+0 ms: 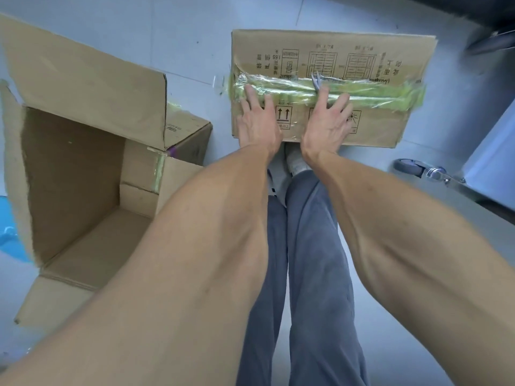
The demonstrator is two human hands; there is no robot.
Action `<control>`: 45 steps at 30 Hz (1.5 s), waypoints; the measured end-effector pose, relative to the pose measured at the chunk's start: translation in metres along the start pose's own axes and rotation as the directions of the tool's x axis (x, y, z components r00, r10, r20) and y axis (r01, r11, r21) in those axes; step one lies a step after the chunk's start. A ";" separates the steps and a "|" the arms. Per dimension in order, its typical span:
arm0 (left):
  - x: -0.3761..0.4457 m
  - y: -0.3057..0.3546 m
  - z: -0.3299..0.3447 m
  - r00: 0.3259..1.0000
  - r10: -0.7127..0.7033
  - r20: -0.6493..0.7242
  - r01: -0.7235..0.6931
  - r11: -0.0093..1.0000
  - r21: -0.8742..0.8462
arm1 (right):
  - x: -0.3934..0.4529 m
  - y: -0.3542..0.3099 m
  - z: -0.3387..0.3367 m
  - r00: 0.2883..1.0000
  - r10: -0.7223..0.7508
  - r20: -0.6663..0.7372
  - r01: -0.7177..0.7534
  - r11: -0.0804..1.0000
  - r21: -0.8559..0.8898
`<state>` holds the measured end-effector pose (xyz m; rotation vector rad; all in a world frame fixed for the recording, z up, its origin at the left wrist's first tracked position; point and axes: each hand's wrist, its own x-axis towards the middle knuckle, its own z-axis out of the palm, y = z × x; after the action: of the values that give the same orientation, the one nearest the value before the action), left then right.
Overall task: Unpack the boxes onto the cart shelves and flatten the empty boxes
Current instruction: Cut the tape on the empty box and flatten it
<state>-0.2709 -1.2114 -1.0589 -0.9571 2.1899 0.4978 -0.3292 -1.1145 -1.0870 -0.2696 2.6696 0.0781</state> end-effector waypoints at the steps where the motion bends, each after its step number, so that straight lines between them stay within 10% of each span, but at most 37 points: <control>1: -0.001 0.000 0.000 1.000 -0.004 -0.005 0.004 1.000 0.002 | 0.002 0.000 -0.003 1.000 0.010 -0.007 -0.010 1.000 0.018; 8: -0.030 -0.003 -0.036 0.997 -0.057 -0.048 0.051 0.991 -0.122 | 0.002 -0.015 -0.049 0.969 0.127 0.213 -0.125 0.992 -0.021; 14: -0.090 -0.036 -0.099 0.963 -0.255 -0.088 0.213 0.919 -0.331 | -0.032 -0.078 -0.127 0.959 -0.144 0.245 0.123 0.987 0.102; 19: -0.124 -0.101 -0.145 0.746 -0.651 0.141 0.531 0.455 -0.715 | -0.077 -0.165 -0.181 0.856 -0.457 0.242 0.407 0.884 0.231; 27: -0.190 -0.218 -0.120 0.568 -0.673 0.474 0.397 -0.281 -0.874 | -0.231 -0.264 -0.153 0.676 -0.633 0.378 0.532 0.773 0.344; 32: -0.268 -0.292 -0.054 0.484 -0.684 0.546 0.382 -0.396 -0.835 | -0.325 -0.257 -0.088 0.569 -0.668 0.479 0.602 0.736 0.311; 39: -0.328 -0.339 0.043 0.426 -0.620 0.659 0.440 -0.494 -0.749 | -0.415 -0.222 -0.007 0.602 -0.658 0.452 0.746 0.666 -0.026; 41: -0.331 -0.346 0.060 0.401 -0.626 0.669 0.435 -0.513 -0.740 | -0.425 -0.210 0.003 0.503 -0.790 0.349 0.862 0.484 -0.147; 45: -0.327 -0.354 0.081 0.430 -0.638 0.639 0.475 -0.442 -0.761 | -0.426 -0.204 0.025 0.062 -0.829 0.556 0.987 -0.032 -0.158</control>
<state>0.1921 -1.2369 -0.9051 -2.7885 0.4467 1.4410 0.0968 -1.2371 -0.9218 -2.0503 1.4690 0.3672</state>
